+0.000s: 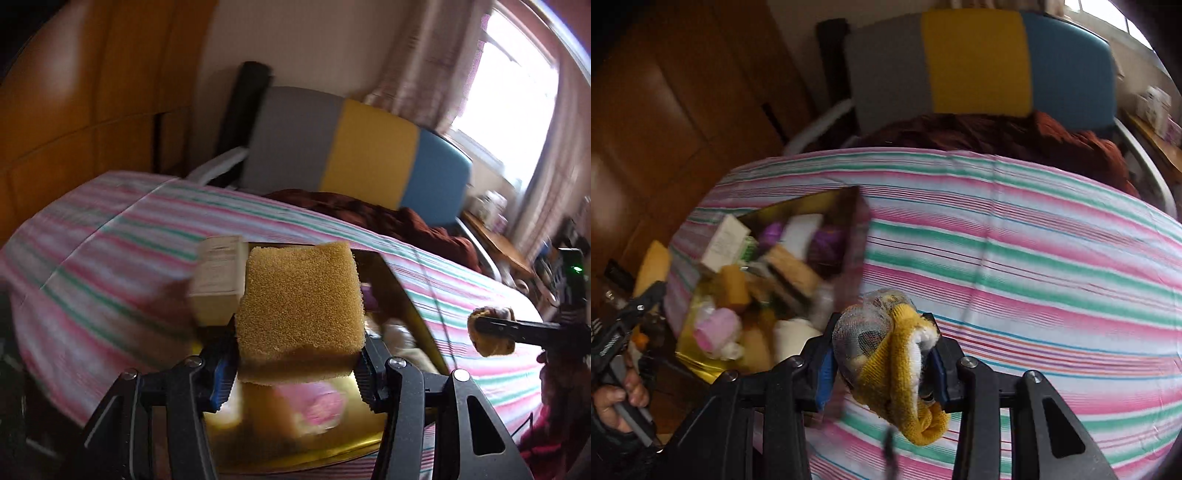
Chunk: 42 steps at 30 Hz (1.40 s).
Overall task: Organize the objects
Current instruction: 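Carry the yellow sponge and yellow plush into the gold tray with both grippers, then release the sponge and plush in the tray, opening both grippers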
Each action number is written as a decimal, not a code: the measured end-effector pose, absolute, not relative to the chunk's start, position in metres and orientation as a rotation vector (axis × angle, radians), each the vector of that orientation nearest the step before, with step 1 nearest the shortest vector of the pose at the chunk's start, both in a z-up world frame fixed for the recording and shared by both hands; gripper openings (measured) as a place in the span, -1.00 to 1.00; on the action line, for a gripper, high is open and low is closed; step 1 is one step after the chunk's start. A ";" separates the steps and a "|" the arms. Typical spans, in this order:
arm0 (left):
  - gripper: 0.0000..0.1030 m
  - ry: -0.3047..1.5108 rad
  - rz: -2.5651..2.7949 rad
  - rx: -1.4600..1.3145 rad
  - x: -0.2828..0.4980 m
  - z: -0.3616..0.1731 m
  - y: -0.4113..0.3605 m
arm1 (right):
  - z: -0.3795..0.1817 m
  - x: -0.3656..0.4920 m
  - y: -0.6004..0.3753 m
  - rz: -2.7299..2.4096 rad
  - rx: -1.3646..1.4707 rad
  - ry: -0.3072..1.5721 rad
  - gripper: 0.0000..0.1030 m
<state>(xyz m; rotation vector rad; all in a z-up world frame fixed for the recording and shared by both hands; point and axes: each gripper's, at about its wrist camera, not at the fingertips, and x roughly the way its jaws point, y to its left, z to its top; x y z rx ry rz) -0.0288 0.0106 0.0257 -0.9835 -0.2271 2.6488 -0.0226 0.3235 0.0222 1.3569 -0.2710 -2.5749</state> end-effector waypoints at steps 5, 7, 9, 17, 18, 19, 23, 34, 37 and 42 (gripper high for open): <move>0.05 -0.299 2.580 -0.985 -0.018 0.023 0.004 | 0.021 -0.044 0.279 -2.506 1.345 -0.247 -0.21; 0.06 -0.291 2.528 -0.955 -0.014 0.027 0.010 | 0.019 -0.054 0.272 -2.489 1.347 -0.268 -0.21; 0.06 -0.291 2.471 -0.926 -0.012 0.030 0.021 | 0.019 -0.063 0.266 -2.481 1.349 -0.269 -0.21; 0.08 -0.359 2.361 -0.998 -0.034 0.025 0.060 | 0.015 -0.097 0.265 -2.512 1.382 -0.397 -0.07; 0.08 -0.361 2.350 -1.014 -0.036 0.022 0.063 | 0.014 -0.099 0.266 -2.512 1.381 -0.412 -0.07; 0.09 -0.349 2.343 -1.030 -0.037 0.018 0.067 | 0.013 -0.100 0.266 -2.509 1.382 -0.419 -0.07; 0.15 -0.293 2.348 -1.077 -0.039 0.008 0.077 | 0.009 -0.101 0.266 -2.509 1.392 -0.417 -0.07; 0.49 -0.199 2.400 -1.087 -0.029 0.001 0.080 | 0.006 -0.085 0.272 -2.547 1.391 -0.404 -0.07; 0.52 -0.155 2.449 -1.045 -0.024 0.007 0.077 | 0.007 -0.079 0.270 -2.578 1.383 -0.361 -0.06; 0.70 -0.112 2.545 -1.011 -0.021 0.016 0.066 | 0.006 -0.065 0.263 -2.622 1.372 -0.293 -0.03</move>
